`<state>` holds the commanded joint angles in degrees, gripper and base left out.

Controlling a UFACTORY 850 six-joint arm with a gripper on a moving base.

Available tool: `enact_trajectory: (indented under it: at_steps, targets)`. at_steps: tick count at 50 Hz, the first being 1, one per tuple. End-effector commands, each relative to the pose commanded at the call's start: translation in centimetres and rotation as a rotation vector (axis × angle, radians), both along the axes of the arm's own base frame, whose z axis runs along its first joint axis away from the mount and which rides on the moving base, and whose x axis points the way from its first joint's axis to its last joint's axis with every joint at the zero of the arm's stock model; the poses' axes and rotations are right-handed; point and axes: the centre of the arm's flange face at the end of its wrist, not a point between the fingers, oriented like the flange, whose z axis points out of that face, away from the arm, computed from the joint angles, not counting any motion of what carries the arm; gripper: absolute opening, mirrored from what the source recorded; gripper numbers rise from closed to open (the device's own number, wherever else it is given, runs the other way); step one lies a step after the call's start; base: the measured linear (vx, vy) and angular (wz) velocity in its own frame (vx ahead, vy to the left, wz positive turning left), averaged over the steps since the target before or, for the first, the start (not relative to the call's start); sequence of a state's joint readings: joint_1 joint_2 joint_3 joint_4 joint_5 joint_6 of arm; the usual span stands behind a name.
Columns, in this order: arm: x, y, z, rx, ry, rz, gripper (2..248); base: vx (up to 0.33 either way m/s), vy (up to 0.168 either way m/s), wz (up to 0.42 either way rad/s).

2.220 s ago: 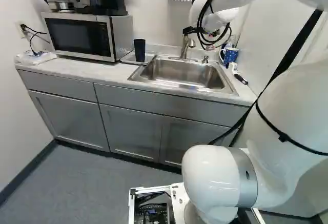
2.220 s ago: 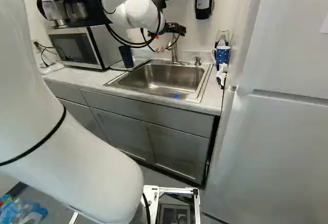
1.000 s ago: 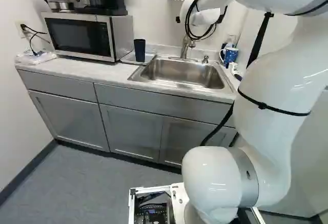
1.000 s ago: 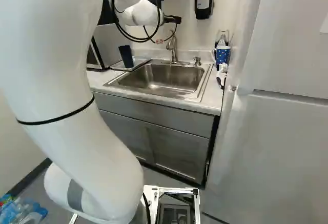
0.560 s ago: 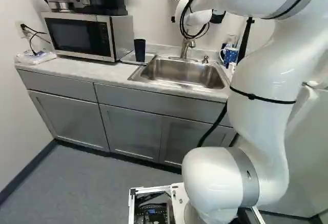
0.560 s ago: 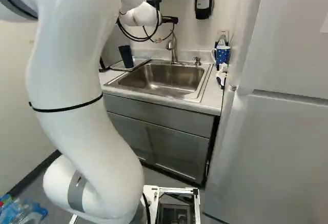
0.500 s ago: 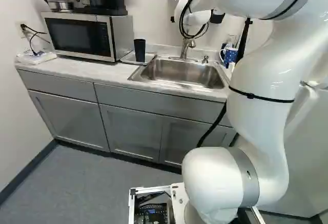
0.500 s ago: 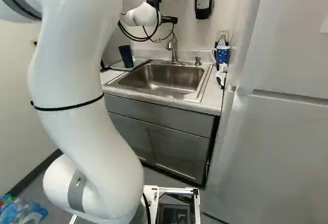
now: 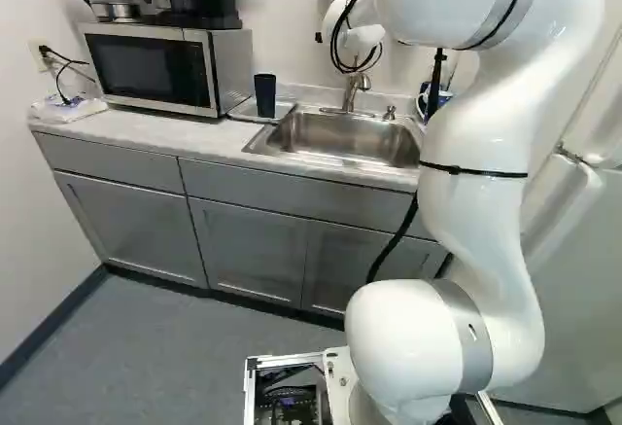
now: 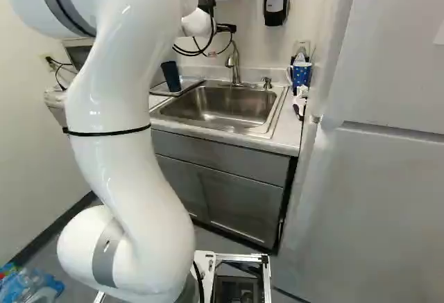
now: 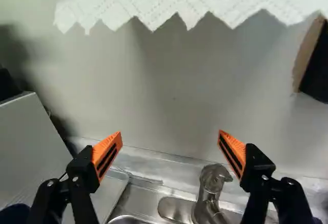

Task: Rinse the cup and place it in the tray

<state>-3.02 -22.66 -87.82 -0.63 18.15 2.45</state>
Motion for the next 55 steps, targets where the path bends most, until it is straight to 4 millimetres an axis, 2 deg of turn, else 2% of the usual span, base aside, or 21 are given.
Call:
enact_trajectory:
  at_steps: [26, 55]
  targets:
    - [0.2, 0.1, -0.8, 0.004, 0.084, 0.001, 247, 0.0, 0.0, 0.0]
    - [-1.8, 0.5, -1.1, 0.007, 0.154, 0.005, 247, 0.0, 0.0, 0.0]
